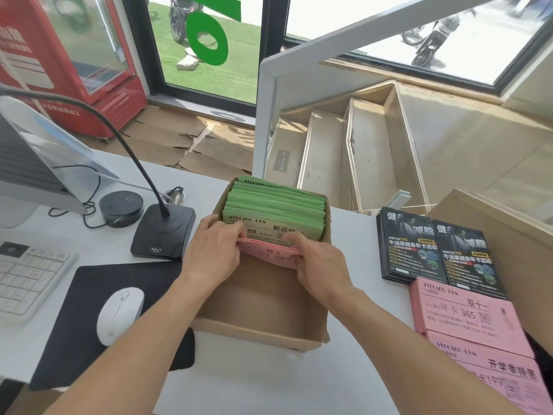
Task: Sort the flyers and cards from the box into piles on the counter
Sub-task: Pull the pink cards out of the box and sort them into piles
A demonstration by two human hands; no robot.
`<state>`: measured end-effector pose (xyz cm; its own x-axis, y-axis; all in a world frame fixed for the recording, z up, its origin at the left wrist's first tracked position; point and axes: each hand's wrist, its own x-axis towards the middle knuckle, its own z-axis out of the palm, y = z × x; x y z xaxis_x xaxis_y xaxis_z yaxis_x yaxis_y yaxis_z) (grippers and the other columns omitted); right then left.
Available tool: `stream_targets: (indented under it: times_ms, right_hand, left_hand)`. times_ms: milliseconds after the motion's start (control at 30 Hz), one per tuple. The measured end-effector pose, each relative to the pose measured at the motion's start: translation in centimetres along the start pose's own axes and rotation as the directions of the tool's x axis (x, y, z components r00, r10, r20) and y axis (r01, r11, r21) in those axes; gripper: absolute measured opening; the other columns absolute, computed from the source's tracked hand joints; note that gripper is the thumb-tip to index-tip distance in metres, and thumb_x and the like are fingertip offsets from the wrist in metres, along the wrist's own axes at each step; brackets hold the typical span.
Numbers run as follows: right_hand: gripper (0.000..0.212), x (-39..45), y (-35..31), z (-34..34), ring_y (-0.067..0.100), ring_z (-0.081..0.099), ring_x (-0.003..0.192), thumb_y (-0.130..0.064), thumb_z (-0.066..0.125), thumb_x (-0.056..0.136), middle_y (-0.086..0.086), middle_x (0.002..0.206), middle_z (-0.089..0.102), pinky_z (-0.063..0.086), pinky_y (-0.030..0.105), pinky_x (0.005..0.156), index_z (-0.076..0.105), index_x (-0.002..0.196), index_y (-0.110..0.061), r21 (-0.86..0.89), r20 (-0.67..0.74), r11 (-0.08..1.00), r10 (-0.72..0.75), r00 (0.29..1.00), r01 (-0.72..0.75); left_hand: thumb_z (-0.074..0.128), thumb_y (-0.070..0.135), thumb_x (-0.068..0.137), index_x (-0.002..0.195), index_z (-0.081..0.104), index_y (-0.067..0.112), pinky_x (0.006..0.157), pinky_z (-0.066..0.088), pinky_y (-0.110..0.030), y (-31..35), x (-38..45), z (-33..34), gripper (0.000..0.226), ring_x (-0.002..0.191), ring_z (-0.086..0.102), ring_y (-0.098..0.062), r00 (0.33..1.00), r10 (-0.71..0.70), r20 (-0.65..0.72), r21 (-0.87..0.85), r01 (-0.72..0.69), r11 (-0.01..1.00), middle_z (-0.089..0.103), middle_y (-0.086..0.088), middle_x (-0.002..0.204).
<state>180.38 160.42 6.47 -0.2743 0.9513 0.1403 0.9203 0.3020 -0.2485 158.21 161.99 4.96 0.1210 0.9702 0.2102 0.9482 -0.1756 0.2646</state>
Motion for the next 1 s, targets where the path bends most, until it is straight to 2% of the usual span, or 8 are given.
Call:
stream_targets:
  times_ms: [167,267,367,500,567,633,767,1000]
  right_hand:
    - [0.043,-1.6,-0.2,-3.7,0.013,0.067,0.087,-0.012,0.067,0.088,-0.015,0.101,0.073,0.049,0.029,0.069,0.057,0.121,-0.037,0.201,-0.243,0.98,0.038,0.969,0.012]
    - [0.039,-3.9,0.7,-7.3,0.011,0.067,0.091,-0.016,0.068,0.092,-0.018,0.102,0.072,0.054,0.034,0.073,0.054,0.12,-0.04,0.303,-0.31,0.953,0.101,0.945,-0.002]
    - [0.04,-7.5,2.8,-10.2,0.006,0.068,0.09,-0.01,0.069,0.091,-0.024,0.098,0.072,0.055,0.034,0.077,0.058,0.117,-0.039,0.434,-0.257,0.9,0.172,0.951,-0.046]
    - [0.049,-13.6,5.6,-12.9,-0.003,0.065,0.092,0.0,0.071,0.087,-0.03,0.096,0.07,0.045,0.008,0.074,0.064,0.113,-0.04,0.536,-0.101,0.836,0.205,0.973,-0.121]
    - [0.051,-16.4,7.2,-13.1,-0.002,0.066,0.092,0.004,0.072,0.085,-0.026,0.094,0.071,0.044,0.005,0.076,0.067,0.107,-0.042,0.602,-0.066,0.781,0.257,0.964,-0.166]
    - [0.051,-18.6,8.6,-12.5,0.0,0.066,0.092,0.004,0.072,0.085,-0.023,0.094,0.072,0.046,0.007,0.076,0.067,0.104,-0.044,0.615,-0.009,0.759,0.278,0.961,-0.214]
    - [0.043,-21.2,10.2,-10.4,-0.004,0.064,0.093,-0.001,0.071,0.088,-0.026,0.095,0.071,0.044,0.006,0.076,0.067,0.11,-0.038,0.598,0.114,0.75,0.267,0.957,-0.281]
    - [0.05,-23.2,12.0,-5.9,-0.006,0.059,0.106,-0.011,0.073,0.09,-0.029,0.107,0.066,0.041,0.008,0.083,0.059,0.121,-0.047,0.546,0.23,0.792,0.17,0.958,-0.272]
  left_hand:
    - [0.075,0.015,0.087,0.089,0.067,0.031,0.07,0.045,-0.015,1.1,-0.5,-3.3,0.018,0.083,0.065,-0.002,0.988,-0.155,0.025,-0.602,0.138,0.786,0.07,0.017,0.083]
    - [0.082,0.008,0.081,0.086,0.071,0.028,0.07,0.048,-0.011,4.0,-2.4,-6.0,0.023,0.079,0.067,-0.001,0.981,-0.192,0.006,-0.785,0.123,0.608,0.073,0.016,0.084]
    - [0.083,0.009,0.08,0.088,0.072,0.029,0.072,0.052,-0.014,7.8,-4.9,-7.5,0.024,0.085,0.068,0.001,0.985,-0.169,0.04,-0.832,0.126,0.54,0.074,0.017,0.087]
    - [0.084,0.005,0.079,0.087,0.071,0.021,0.067,0.05,-0.017,12.5,-8.8,-6.4,0.022,0.079,0.067,-0.008,0.996,-0.079,0.029,-0.883,0.062,0.466,0.072,0.008,0.083]
    - [0.083,0.01,0.08,0.086,0.069,0.028,0.065,0.056,-0.031,14.3,-11.0,-4.9,0.023,0.073,0.068,-0.016,0.998,0.015,0.064,-0.908,0.051,0.415,0.071,0.003,0.083]
    - [0.082,0.012,0.08,0.086,0.067,0.033,0.063,0.052,-0.028,15.8,-13.0,-3.4,0.026,0.07,0.064,-0.015,0.994,0.047,0.098,-0.889,0.067,0.452,0.069,0.005,0.081]
    - [0.08,0.006,0.083,0.085,0.067,0.03,0.066,0.047,-0.02,17.5,-17.0,-1.0,0.027,0.076,0.062,-0.014,0.977,-0.047,0.206,-0.852,0.203,0.482,0.068,0.006,0.083]
    - [0.081,0.009,0.081,0.097,0.068,0.019,0.081,0.047,-0.015,18.2,-22.0,2.1,0.022,0.093,0.065,-0.009,0.881,-0.337,0.332,-0.81,0.449,0.377,0.072,0.006,0.094]
